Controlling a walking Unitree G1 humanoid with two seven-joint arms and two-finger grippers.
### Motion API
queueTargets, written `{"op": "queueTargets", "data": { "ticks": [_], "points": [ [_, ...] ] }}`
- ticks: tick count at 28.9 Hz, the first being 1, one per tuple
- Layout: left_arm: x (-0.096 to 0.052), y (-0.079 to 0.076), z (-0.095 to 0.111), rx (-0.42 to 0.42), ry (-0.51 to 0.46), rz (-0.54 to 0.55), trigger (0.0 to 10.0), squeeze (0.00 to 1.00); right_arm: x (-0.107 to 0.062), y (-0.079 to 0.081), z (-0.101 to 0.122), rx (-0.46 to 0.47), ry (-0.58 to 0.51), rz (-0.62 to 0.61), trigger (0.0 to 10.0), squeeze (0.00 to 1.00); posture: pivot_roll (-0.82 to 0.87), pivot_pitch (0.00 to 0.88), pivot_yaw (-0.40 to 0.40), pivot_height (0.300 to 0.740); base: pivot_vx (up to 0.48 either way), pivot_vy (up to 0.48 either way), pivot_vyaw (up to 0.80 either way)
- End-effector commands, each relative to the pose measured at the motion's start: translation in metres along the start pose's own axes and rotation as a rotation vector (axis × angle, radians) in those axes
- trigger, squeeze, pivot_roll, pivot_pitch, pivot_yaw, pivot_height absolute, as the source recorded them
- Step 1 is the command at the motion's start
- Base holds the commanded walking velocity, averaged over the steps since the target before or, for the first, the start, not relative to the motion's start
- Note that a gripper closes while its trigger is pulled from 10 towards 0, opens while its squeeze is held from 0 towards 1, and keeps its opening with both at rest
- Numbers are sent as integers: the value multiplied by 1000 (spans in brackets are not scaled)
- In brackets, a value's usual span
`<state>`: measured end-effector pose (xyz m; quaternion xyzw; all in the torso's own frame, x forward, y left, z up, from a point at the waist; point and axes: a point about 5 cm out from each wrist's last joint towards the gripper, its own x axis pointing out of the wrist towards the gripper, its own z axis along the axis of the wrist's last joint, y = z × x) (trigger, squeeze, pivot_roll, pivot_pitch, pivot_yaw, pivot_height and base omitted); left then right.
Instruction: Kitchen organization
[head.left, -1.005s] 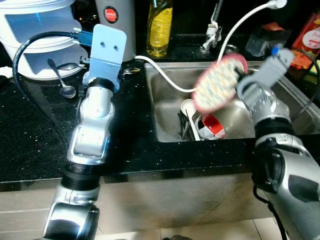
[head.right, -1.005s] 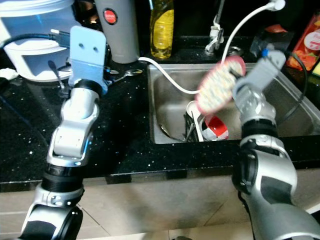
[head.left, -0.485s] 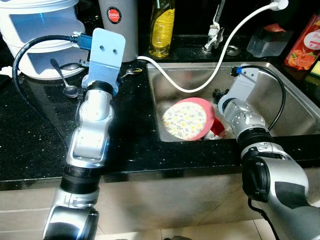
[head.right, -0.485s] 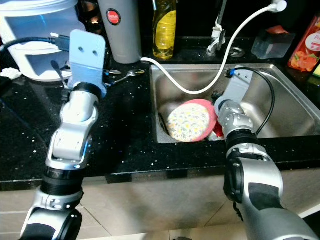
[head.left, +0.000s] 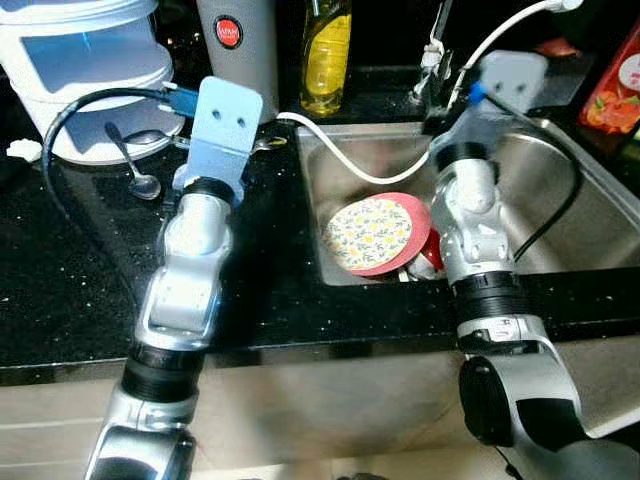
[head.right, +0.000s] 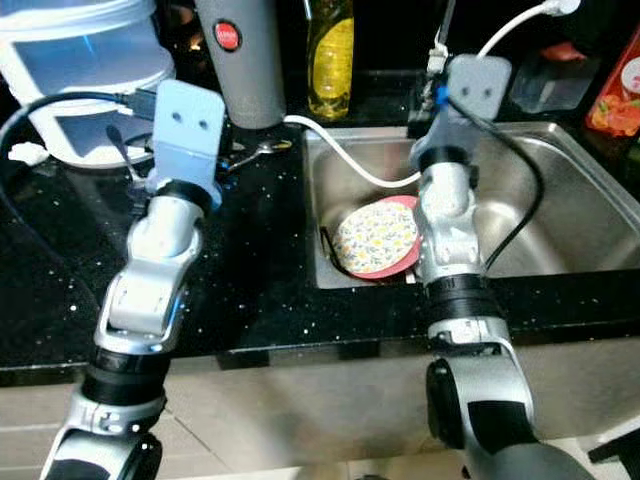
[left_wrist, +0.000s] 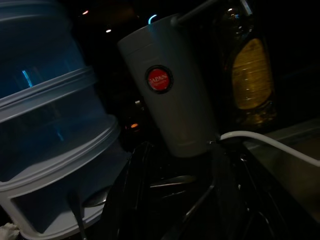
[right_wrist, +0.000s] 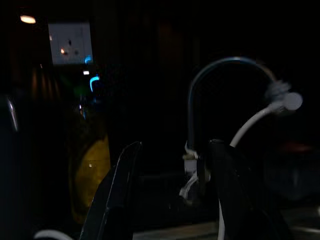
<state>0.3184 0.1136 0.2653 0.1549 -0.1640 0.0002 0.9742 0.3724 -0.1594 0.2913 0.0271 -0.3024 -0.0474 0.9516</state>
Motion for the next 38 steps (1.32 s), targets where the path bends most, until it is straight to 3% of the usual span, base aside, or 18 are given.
{"op": "queueTargets", "data": {
  "ticks": [1,4,6,7,8,11,15,16,18,27,31,36,38],
  "points": [
    [1,-2,1,-41,-2,-8,10000,0,-5,1,-8,42,56,9,10000,0,80,0,39,740,0,0,0],
    [6,3,7,-132,-1,8,10000,0,-5,3,-10,134,96,-10,10000,0,87,0,43,740,0,0,0],
    [9,9,10,-172,-20,11,10000,0,-4,2,-10,123,96,-25,10000,0,83,20,50,740,0,0,0],
    [10,14,13,-186,-37,11,10000,0,-3,2,-8,57,86,-21,10000,0,84,34,53,740,0,0,0],
    [9,17,14,-180,-48,12,10000,0,-4,2,-5,19,66,-17,10000,0,87,41,53,740,0,0,0],
    [8,18,13,-114,-56,17,10000,0,-8,-1,-6,18,88,-22,10000,0,86,28,55,740,0,0,0],
    [8,17,20,-133,-85,10,10000,0,-10,-6,-9,-15,111,-22,10000,0,95,19,53,740,0,0,0],
    [12,20,27,-128,-116,18,10000,0,1,-17,-6,-51,107,-29,10000,0,95,55,16,740,0,0,0],
    [11,20,24,-131,-116,33,10000,0,7,-24,-2,-77,99,-30,10000,0,69,29,-29,740,0,0,0],
    [5,16,18,-171,-106,82,10000,0,19,-22,6,-110,98,15,10000,0,45,53,-100,740,0,0,0],
    [3,18,13,-181,-85,122,10000,0,17,-18,5,-108,104,41,10000,0,65,24,-77,740,0,0,0],
    [6,16,22,-148,-116,70,10000,0,20,-25,4,-101,111,3,10000,0,62,72,-78,740,0,0,0],
    [5,18,16,-156,-105,90,10000,0,15,-25,-1,-115,122,16,10000,0,54,63,-85,740,0,0,0]
  ]
}}
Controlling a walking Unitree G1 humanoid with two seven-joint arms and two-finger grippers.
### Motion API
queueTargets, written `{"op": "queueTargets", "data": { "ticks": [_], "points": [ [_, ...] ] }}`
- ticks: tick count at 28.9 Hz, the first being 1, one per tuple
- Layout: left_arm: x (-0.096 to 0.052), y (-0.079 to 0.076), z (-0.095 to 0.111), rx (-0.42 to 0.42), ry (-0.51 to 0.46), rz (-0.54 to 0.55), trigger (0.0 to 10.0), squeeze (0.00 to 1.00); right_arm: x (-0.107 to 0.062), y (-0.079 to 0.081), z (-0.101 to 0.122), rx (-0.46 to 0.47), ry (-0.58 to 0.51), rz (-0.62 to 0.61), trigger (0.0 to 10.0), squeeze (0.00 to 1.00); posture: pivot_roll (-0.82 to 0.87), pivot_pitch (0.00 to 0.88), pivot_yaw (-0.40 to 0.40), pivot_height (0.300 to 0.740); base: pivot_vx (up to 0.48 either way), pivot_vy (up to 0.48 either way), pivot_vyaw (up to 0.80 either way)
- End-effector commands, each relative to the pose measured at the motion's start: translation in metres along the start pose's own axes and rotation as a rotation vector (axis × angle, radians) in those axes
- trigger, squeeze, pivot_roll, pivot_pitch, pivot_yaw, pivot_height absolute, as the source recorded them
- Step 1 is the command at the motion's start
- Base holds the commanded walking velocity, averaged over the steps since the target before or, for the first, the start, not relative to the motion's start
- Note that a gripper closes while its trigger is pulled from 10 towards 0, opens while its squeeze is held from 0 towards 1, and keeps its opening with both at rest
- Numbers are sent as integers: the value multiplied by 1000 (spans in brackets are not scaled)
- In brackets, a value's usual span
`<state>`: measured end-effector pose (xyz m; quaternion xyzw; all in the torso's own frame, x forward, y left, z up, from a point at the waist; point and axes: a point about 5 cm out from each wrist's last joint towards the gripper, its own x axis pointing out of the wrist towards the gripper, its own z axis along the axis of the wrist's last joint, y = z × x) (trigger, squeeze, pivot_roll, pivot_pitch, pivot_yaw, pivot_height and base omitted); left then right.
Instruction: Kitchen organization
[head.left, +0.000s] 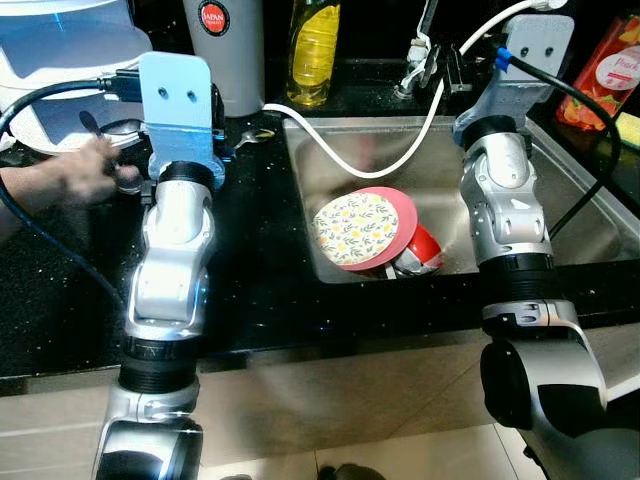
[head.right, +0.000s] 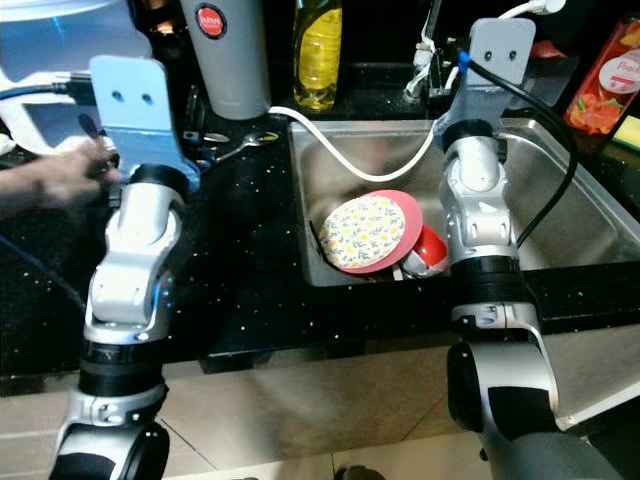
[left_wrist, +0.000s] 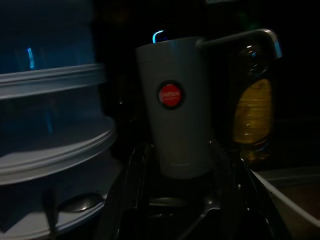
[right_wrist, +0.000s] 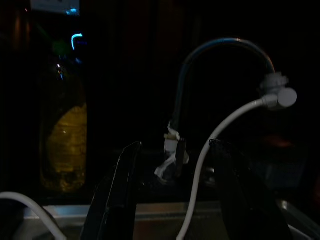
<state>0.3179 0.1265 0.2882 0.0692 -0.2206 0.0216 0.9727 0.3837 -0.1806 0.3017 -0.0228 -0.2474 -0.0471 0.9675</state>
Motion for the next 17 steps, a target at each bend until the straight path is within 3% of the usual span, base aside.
{"op": "queueTargets", "data": {
  "ticks": [1,5,9,10,12,17],
  "points": [
    [-1,-3,-4,3,4,6,10000,0,-6,-7,-8,-19,24,-12,10000,0,59,26,-71,740,0,0,0],
    [2,-11,1,-37,8,-27,10000,0,-8,-16,-5,-20,6,-43,10000,0,60,8,-11,740,0,0,0],
    [4,-16,2,4,1,-87,10000,0,-4,-21,1,-11,-21,-83,10000,0,55,48,37,740,0,0,0],
    [4,-14,0,23,3,-97,10000,0,-4,-21,2,-5,-25,-92,10000,0,53,60,63,740,0,0,0],
    [4,-8,-7,29,30,-105,10000,0,-8,-19,1,2,-50,-103,10000,0,42,0,133,740,0,0,0],
    [10,-3,-3,28,28,-123,10000,0,-11,-23,11,7,-102,-135,10000,0,47,0,159,740,0,0,0]
  ]
}}
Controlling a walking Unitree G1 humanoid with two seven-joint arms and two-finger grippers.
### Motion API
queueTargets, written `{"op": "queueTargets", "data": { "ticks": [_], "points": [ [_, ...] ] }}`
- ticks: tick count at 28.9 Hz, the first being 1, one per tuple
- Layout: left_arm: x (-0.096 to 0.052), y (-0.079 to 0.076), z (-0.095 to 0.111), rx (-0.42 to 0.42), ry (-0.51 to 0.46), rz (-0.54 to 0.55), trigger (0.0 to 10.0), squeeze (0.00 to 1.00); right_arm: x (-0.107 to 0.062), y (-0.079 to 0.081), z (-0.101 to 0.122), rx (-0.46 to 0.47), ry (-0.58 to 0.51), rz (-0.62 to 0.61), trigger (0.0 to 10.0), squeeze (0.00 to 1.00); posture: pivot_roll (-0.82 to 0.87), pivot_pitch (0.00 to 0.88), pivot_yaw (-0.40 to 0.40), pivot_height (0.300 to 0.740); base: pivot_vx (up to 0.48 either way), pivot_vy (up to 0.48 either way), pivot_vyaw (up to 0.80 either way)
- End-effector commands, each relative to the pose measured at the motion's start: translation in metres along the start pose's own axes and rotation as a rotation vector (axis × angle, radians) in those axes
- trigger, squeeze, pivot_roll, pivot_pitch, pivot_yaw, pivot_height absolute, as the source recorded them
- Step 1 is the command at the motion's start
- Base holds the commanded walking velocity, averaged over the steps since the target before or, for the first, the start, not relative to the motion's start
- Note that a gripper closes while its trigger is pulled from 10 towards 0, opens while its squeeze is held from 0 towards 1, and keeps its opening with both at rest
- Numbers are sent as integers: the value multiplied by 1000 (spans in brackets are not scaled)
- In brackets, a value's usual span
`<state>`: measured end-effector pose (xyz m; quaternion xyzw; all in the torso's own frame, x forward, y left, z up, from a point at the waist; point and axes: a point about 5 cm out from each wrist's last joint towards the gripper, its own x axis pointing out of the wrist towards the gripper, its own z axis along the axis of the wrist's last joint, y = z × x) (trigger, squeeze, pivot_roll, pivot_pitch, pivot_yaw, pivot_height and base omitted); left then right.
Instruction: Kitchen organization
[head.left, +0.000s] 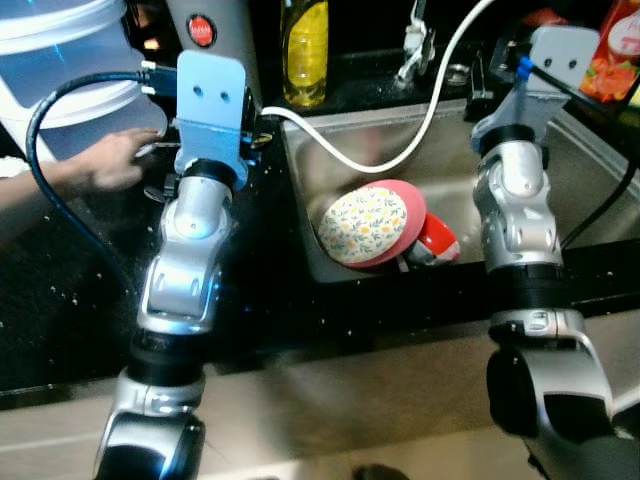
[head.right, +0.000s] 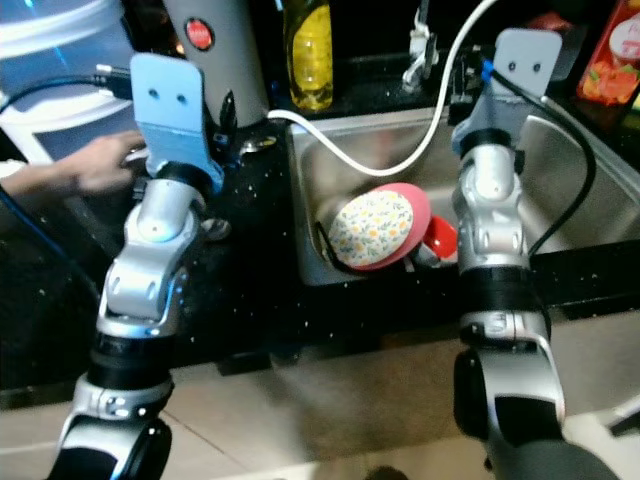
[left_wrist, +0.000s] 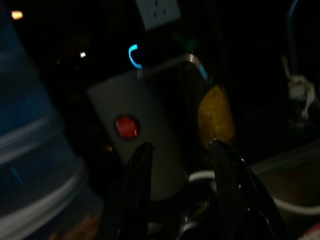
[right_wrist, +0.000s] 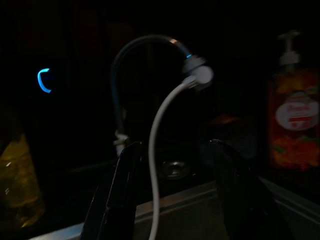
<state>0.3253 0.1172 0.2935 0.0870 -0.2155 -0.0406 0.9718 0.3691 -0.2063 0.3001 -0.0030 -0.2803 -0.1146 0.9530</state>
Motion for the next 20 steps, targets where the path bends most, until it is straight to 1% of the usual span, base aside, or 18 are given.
{"op": "queueTargets", "data": {
  "ticks": [1,2,4,8,10,11,12,13,15,16,17,18,19,20],
  "points": [
    [1,7,-5,27,25,1,10000,0,1,3,7,4,-36,2,10000,0,47,0,159,740,0,0,0],
    [1,8,-7,44,27,-1,10000,0,-1,2,5,3,-32,-4,10000,0,48,11,177,740,0,0,0],
    [0,9,-12,54,43,-1,10000,0,-6,1,0,-2,-25,-6,10000,0,33,0,193,740,0,0,0],
    [-1,9,-11,45,41,-9,10000,0,-7,-1,2,-5,-31,-9,10000,0,33,0,185,740,0,0,0],
    [3,9,-6,47,26,-6,10000,0,-3,-3,7,-6,-37,-17,10000,0,40,0,155,740,0,0,0],
    [3,9,-6,47,26,-6,10000,0,-3,-3,7,-6,-37,-17,10000,0,40,0,155,740,0,0,0],
    [3,10,-6,50,21,7,10000,0,-1,-3,6,-12,-30,-13,10000,0,47,7,136,740,0,0,0],
    [0,10,-9,70,20,15,10000,0,-3,-1,0,-17,-8,3,10000,0,48,0,112,740,0,0,0],
    [-5,8,-16,108,27,31,10000,0,-8,3,-12,-29,38,32,10000,0,52,0,96,740,0,0,0],
    [-5,8,-16,108,27,31,10000,0,-8,3,-12,-29,38,32,10000,0,52,0,96,740,0,0,0],
    [-6,15,-9,96,1,59,10000,0,-5,7,-7,-23,23,54,10000,0,69,0,62,740,0,0,0],
    [-6,15,-9,96,1,59,10000,0,-5,7,-7,-23,23,54,10000,0,69,0,62,740,0,0,0],
    [-6,19,-4,91,-13,71,10000,0,-3,8,-3,-22,10,59,10000,0,69,0,62,740,0,0,0],
    [-5,24,0,85,-27,91,10000,0,2,9,2,-15,-3,58,10000,0,76,0,42,740,0,0,0]
  ]
}}
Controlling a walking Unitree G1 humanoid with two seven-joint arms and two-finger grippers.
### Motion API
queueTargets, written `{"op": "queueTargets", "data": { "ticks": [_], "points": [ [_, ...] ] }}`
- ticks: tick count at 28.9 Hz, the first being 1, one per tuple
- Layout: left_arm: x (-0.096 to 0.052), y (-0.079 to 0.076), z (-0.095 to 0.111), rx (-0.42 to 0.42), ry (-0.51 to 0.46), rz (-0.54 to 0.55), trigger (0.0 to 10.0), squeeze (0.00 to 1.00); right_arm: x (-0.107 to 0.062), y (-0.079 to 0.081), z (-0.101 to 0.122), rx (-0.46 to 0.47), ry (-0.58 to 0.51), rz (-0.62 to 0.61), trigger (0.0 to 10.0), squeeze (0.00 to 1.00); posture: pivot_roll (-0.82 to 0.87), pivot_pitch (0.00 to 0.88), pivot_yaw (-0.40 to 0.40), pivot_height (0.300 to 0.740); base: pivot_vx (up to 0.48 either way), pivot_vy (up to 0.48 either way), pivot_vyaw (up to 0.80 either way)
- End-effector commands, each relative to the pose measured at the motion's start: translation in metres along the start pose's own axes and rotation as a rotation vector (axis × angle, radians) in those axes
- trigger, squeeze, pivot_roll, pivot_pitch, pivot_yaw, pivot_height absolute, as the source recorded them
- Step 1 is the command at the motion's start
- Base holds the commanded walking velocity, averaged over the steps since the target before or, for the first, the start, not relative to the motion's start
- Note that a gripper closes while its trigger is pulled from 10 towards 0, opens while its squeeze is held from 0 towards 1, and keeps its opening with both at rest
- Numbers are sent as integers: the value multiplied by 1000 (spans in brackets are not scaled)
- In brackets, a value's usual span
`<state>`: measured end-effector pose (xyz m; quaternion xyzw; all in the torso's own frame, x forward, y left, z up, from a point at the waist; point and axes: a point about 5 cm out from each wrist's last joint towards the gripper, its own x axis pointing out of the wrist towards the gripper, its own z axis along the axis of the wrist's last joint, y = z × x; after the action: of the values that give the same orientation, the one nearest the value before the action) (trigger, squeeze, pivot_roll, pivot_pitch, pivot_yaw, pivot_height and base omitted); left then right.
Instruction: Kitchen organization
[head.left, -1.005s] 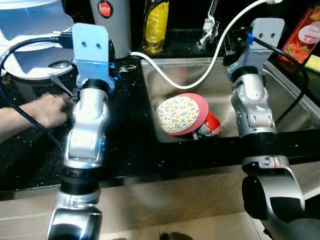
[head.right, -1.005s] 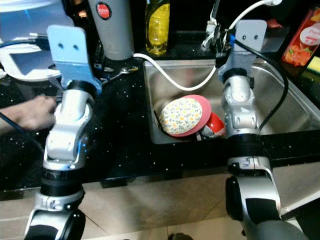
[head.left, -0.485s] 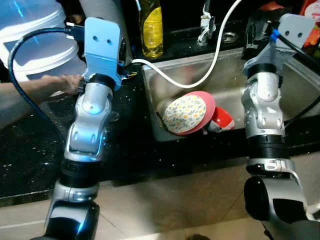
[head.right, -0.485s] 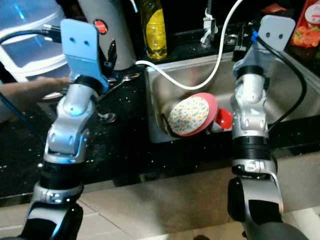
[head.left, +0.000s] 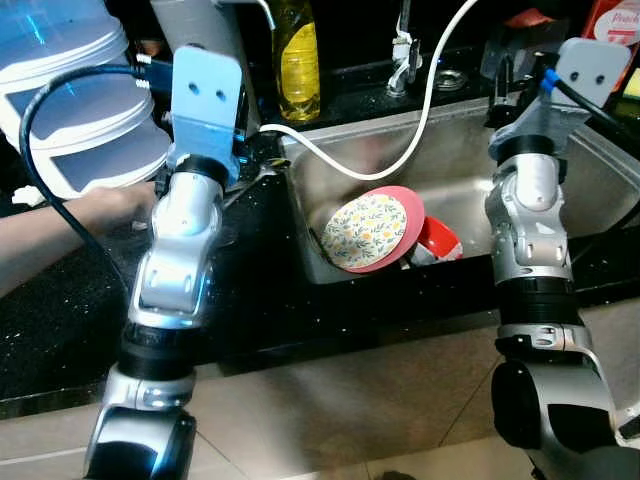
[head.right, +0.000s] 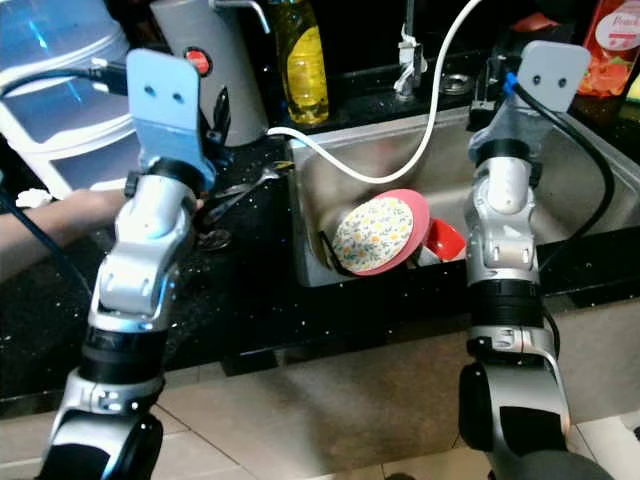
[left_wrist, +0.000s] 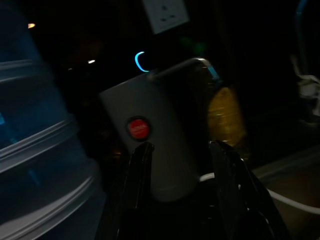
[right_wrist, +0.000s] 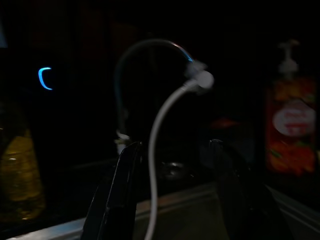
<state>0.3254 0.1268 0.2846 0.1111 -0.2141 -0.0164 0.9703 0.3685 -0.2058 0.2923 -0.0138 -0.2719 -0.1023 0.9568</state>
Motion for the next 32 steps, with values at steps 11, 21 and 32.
{"op": "queueTargets", "data": {
  "ticks": [11,21,32],
  "points": [
    [-5,22,3,25,-21,104,10000,0,11,12,11,5,-17,41,10000,0,72,0,19,740,0,0,0],
    [-7,12,-7,22,24,25,10000,0,1,-3,4,-5,-23,-42,10000,0,45,0,140,740,0,0,0],
    [-6,7,-14,25,44,3,10000,0,-12,-10,-8,-12,14,-73,10000,0,36,0,122,740,0,0,0]
  ]
}}
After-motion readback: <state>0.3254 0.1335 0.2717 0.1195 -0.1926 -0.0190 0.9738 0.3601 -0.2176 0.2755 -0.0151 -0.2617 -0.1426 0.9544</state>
